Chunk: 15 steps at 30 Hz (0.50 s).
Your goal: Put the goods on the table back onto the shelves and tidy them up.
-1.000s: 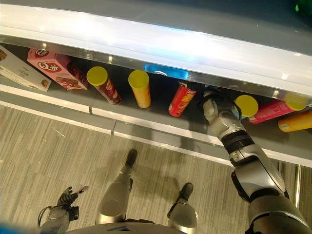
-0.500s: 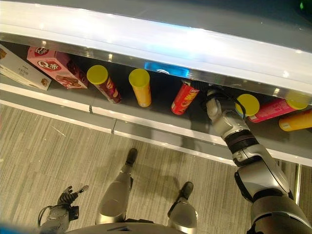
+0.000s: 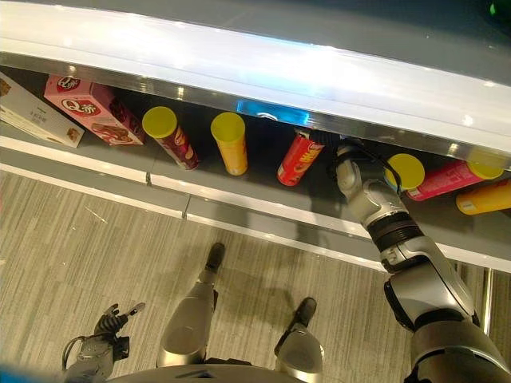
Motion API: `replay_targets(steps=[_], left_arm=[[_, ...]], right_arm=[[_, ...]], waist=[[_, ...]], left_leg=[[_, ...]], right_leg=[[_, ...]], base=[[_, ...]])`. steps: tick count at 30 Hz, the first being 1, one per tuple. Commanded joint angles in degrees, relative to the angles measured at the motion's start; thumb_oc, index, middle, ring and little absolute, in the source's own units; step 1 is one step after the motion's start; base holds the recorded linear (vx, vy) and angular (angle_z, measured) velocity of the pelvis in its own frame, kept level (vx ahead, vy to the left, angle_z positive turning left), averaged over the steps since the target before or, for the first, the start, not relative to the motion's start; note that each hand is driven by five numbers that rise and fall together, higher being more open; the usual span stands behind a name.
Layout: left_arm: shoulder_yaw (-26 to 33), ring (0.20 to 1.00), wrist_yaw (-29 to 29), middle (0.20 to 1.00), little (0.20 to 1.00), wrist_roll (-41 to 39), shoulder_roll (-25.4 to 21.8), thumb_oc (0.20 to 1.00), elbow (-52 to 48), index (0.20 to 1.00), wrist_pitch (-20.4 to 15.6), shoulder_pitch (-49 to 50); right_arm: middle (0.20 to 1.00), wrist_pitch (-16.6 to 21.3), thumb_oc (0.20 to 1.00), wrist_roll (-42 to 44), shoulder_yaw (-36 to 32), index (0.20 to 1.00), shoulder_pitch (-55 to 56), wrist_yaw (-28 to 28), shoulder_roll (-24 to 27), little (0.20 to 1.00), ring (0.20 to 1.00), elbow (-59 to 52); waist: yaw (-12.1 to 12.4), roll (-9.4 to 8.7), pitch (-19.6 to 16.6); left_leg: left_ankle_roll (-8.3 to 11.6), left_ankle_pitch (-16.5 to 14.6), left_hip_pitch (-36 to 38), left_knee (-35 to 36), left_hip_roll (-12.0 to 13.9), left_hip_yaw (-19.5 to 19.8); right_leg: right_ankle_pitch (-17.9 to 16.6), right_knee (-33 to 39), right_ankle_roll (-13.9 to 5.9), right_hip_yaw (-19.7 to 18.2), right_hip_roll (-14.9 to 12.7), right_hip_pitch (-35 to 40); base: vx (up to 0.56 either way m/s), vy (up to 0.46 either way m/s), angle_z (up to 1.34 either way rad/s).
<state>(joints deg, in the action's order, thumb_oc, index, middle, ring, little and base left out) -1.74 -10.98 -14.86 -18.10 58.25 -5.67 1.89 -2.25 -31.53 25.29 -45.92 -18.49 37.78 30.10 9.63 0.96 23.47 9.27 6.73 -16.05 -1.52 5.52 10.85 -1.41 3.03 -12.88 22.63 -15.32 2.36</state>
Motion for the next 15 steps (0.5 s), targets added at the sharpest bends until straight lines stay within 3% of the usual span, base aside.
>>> replay_targets(steps=[1, 15], left_arm=[[-0.93, 1.0, -1.11, 1.0, 1.0, 0.66, -2.33, 1.0, 0.83, 1.0, -0.24, 1.09], [-0.88, 1.0, -1.06, 1.0, 1.0, 0.57, -2.27, 1.0, 1.19, 1.0, -0.09, 0.87]], right_arm=[[0.2, 1.46, 0.2, -1.45, 0.26, 0.2, -3.13, -3.32, 2.03, 0.2, 0.2, -1.71], [0.2, 1.62, 0.2, -1.04, 0.43, 0.2, -2.55, -2.88, 1.64, 0.2, 0.2, -1.57]], waist=[[0.57, -1.28, -2.37], [0.33, -1.34, -2.27]], left_leg=[[0.43, -11.64, 2.3, -6.56, 5.49, -1.9], [0.45, -11.55, 2.43, -6.51, 5.55, -1.94]], right_leg=[[5.76, -9.44, -0.77, -4.57, -5.79, -4.43], [5.9, -9.69, -0.66, -4.59, -5.77, -4.54]], base=[[0.0, 0.0, 0.0], [0.0, 0.0, 0.0]])
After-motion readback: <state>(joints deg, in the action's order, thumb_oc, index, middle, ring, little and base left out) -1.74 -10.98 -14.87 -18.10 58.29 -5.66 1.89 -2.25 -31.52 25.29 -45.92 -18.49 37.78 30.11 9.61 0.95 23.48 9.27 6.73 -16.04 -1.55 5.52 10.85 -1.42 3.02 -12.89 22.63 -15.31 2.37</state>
